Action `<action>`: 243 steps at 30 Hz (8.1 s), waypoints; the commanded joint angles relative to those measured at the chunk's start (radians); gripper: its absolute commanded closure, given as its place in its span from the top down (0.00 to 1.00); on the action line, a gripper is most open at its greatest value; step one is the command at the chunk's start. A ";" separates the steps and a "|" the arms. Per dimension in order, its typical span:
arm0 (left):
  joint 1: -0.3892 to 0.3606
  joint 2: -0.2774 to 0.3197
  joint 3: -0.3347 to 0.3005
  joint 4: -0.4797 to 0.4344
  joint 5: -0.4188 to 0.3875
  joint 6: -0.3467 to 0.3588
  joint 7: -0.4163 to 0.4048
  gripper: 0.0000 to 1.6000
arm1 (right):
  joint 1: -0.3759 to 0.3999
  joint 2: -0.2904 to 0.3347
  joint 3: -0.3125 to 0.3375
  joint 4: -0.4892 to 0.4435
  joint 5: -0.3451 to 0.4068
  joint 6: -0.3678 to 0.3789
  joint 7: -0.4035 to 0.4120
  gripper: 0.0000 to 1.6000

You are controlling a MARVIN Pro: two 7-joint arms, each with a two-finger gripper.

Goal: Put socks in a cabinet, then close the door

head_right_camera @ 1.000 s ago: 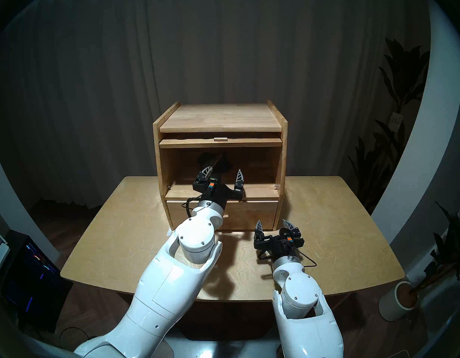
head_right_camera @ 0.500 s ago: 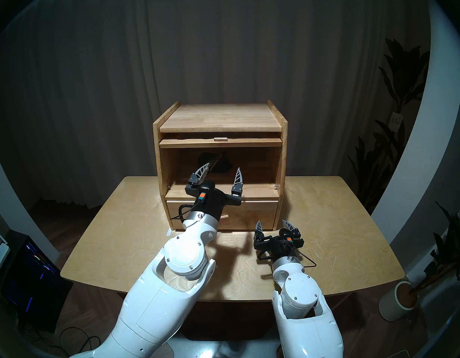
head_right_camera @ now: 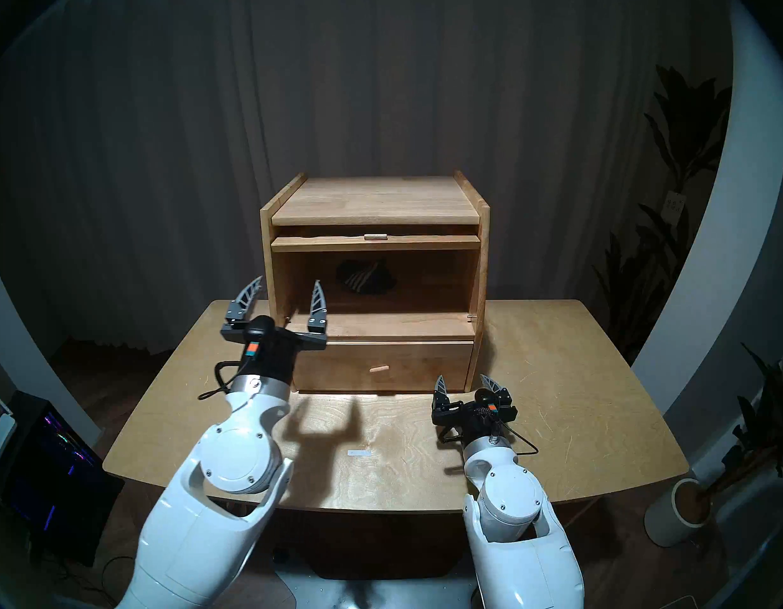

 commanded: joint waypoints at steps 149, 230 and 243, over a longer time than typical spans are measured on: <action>0.371 0.288 -0.275 -0.109 -0.417 -0.135 -0.168 1.00 | 0.367 0.241 -0.387 -0.198 -1.568 0.603 0.061 1.00; 0.371 0.287 -0.275 -0.110 -0.416 -0.135 -0.168 1.00 | 0.649 0.158 -0.464 -0.108 -1.671 0.641 0.449 0.00; 0.371 0.287 -0.275 -0.110 -0.416 -0.135 -0.168 1.00 | 0.611 0.189 -0.494 -0.202 -1.694 0.658 0.478 0.00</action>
